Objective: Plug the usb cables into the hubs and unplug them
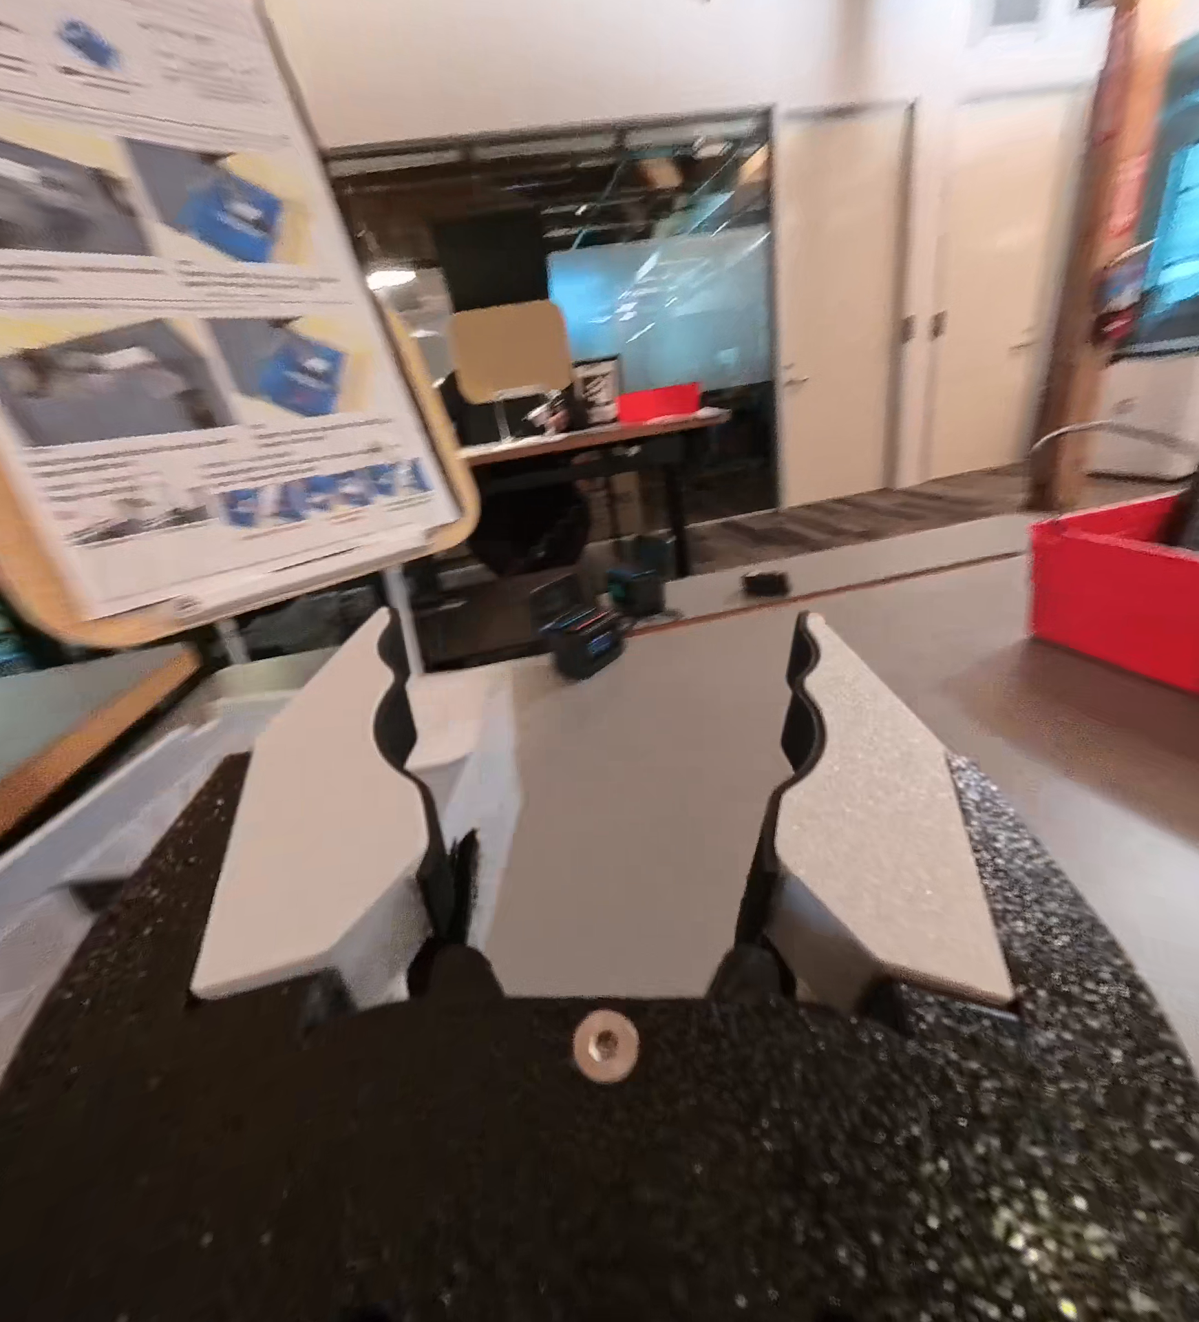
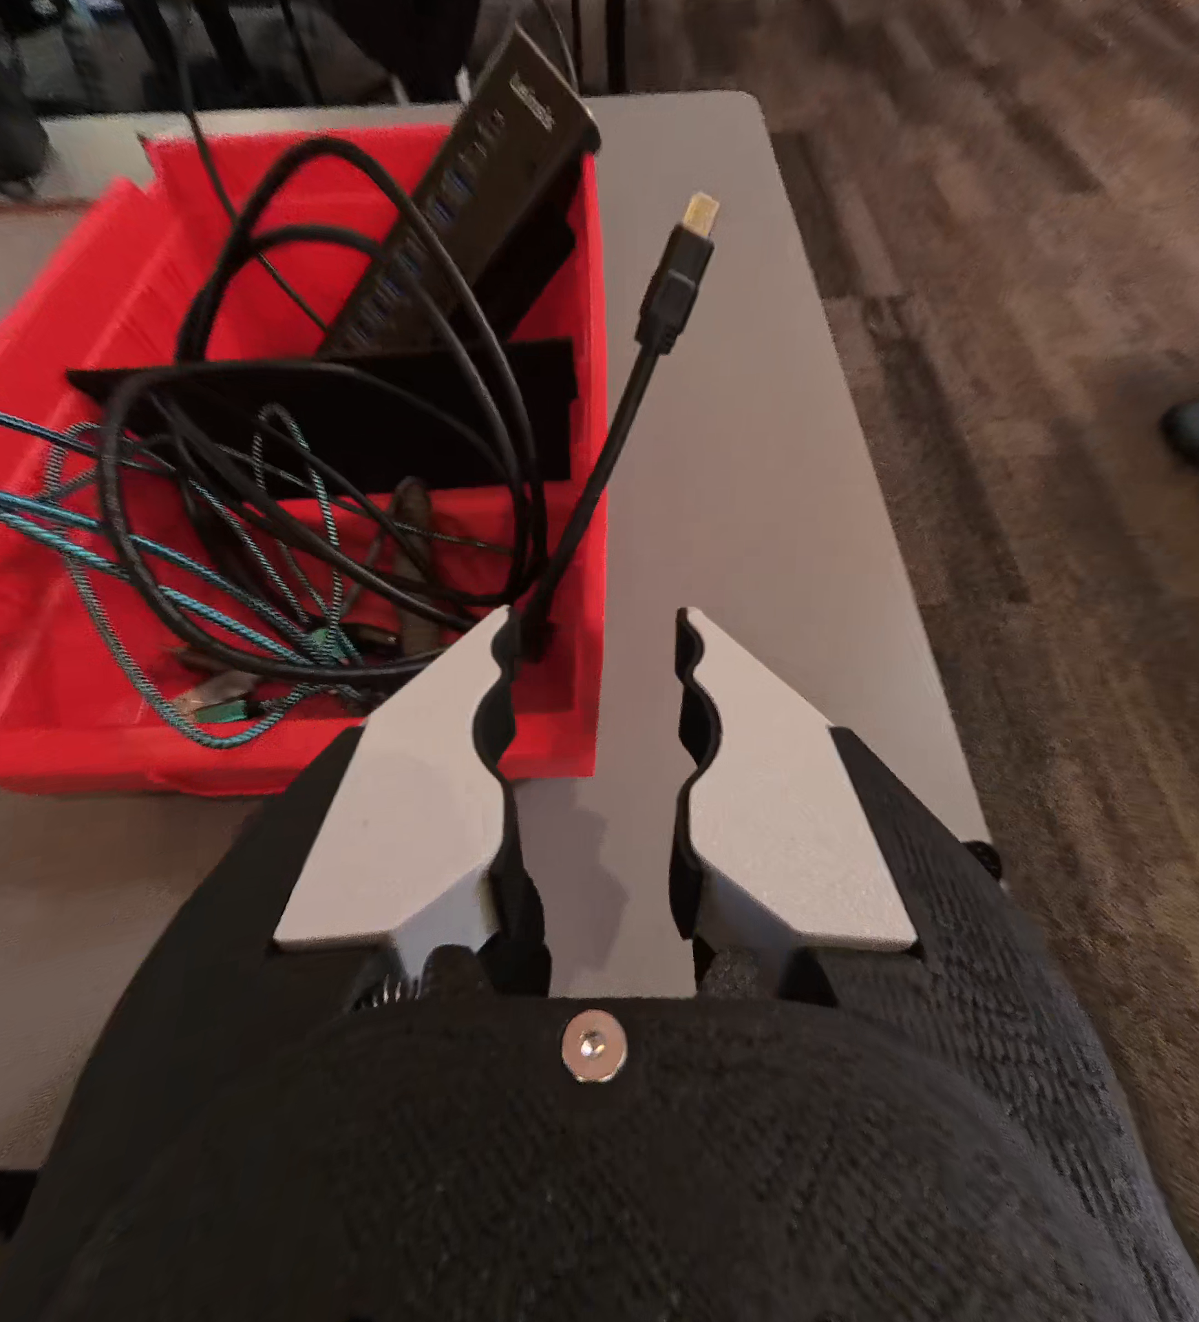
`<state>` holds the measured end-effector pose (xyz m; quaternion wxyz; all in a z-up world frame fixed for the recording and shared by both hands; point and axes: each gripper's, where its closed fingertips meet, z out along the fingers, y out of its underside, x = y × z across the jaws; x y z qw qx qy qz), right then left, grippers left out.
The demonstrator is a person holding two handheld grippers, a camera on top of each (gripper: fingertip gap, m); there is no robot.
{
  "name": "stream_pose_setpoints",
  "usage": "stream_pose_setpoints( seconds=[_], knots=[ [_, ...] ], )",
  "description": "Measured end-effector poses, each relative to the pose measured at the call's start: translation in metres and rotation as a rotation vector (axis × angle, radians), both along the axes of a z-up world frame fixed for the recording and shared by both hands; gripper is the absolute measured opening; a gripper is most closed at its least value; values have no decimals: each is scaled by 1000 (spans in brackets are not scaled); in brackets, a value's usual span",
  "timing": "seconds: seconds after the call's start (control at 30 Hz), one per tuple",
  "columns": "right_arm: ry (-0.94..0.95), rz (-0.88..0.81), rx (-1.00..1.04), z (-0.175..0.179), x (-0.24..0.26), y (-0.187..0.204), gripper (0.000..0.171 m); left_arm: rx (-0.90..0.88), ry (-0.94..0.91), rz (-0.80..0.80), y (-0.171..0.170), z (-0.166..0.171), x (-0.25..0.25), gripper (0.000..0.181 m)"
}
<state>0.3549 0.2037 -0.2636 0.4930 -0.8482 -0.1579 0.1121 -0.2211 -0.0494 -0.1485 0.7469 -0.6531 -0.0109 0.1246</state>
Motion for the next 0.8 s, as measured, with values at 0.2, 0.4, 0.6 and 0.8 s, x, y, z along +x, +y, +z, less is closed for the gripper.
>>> stream_pose_setpoints(
  seconds=[0.2,0.4,0.6,0.8],
  knots=[
    [-29,-9,-20,-15,-7,11,25,-282,-52,206,-46,-54,-76,106],
    [-134,-4,-31,-31,-18,25,17,-543,-178,85,-40,-121,-85,84],
    [-123,85,-7,-29,-26,19,3,-757,-141,90,-43,-150,-86,37],
    [-142,153,0,-30,-35,12,2,-946,-52,18,-54,-162,-80,5]
  ],
)
